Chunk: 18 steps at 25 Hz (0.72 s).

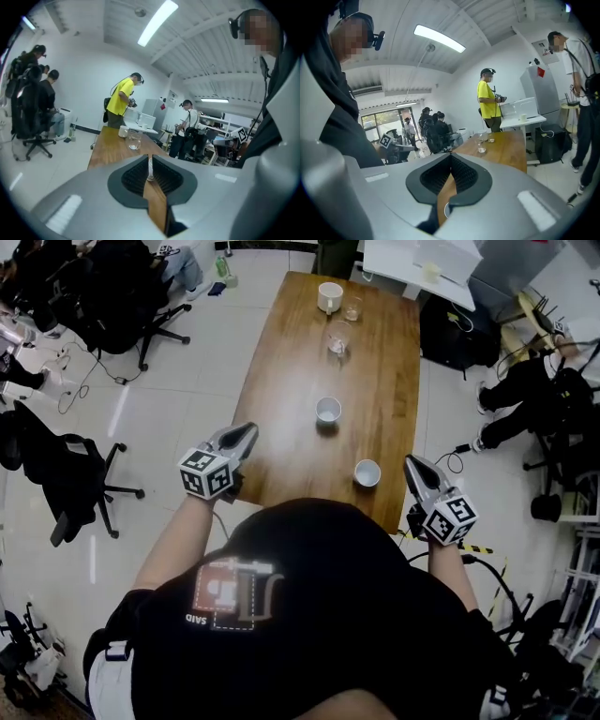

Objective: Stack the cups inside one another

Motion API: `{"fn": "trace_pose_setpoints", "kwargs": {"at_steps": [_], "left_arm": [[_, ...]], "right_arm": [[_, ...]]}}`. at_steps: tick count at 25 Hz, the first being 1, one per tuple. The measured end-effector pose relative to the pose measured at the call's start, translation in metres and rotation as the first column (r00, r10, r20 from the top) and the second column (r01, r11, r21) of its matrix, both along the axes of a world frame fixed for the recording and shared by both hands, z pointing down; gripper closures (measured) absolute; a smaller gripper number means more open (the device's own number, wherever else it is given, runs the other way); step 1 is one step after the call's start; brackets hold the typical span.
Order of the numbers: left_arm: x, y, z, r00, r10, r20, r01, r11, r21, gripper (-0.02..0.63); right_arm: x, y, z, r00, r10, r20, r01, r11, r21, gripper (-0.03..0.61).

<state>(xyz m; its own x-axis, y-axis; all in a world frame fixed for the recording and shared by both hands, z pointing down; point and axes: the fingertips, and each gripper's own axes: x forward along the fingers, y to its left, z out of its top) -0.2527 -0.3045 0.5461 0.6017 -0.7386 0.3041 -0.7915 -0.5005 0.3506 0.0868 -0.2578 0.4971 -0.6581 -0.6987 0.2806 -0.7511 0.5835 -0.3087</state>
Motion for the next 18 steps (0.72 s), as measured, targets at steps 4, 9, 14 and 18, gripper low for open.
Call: {"fn": "trace_pose_setpoints", "kwargs": {"at_steps": [4, 9, 14, 18], "left_arm": [[-0.017, 0.017, 0.009, 0.993, -0.079, -0.085, 0.077, 0.997, -0.019, 0.591], [-0.028, 0.024, 0.013, 0.993, -0.088, -0.078, 0.087, 0.996, -0.023, 0.591], [-0.022, 0.024, 0.002, 0.997, -0.049, -0.06, 0.05, 0.999, 0.01, 0.591], [-0.009, 0.019, 0.0, 1.0, 0.024, 0.016, -0.024, 0.999, 0.04, 0.591]], "right_arm": [[-0.015, -0.004, -0.003, 0.999, -0.04, -0.007, 0.04, 0.999, 0.006, 0.565], [-0.028, -0.001, -0.005, 0.998, -0.06, -0.018, 0.06, 0.998, 0.005, 0.565], [-0.026, 0.002, -0.004, 0.999, -0.049, -0.017, 0.049, 0.999, 0.007, 0.565], [-0.022, 0.01, -0.003, 0.999, -0.029, -0.019, 0.029, 1.0, 0.001, 0.565]]}}
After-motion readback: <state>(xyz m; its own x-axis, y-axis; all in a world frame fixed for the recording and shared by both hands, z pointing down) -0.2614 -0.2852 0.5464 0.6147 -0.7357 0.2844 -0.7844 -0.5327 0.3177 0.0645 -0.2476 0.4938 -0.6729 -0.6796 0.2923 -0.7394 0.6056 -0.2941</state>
